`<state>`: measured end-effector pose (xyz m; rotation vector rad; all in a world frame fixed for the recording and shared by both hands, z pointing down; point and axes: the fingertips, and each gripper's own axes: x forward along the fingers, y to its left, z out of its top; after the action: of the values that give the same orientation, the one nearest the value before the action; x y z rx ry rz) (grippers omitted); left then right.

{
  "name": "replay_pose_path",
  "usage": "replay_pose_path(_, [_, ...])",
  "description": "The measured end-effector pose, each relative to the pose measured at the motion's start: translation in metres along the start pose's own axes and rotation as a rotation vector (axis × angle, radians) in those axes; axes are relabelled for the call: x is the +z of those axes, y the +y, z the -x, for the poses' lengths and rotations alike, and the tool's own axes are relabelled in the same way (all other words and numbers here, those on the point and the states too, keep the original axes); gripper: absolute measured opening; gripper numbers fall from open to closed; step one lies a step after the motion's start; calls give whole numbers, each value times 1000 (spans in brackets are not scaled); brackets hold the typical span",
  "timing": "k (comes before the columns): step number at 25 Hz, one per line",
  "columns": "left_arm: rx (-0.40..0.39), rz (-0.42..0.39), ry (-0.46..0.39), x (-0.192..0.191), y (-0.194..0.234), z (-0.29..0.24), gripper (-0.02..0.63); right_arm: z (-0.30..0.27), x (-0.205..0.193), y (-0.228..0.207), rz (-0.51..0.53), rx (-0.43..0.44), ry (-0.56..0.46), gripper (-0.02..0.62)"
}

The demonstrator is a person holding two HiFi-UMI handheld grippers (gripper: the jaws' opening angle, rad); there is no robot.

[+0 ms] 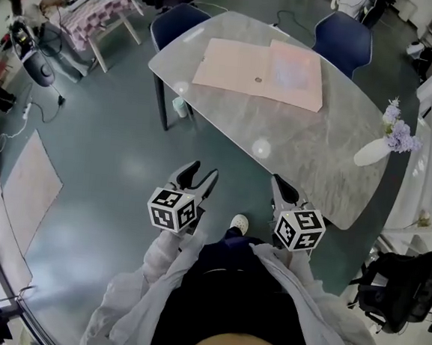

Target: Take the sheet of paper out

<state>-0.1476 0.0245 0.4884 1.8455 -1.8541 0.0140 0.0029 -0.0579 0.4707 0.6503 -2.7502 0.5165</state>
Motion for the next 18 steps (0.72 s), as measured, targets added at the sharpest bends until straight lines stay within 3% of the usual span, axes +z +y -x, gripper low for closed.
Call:
replay_pose_path(9, [6, 30, -9, 12, 20, -49, 227, -36, 10, -33, 4, 20, 17, 9])
replay_pose_path(18, [4, 38, 9, 14, 13, -57, 227, -33, 6, -41, -21, 40, 27, 9])
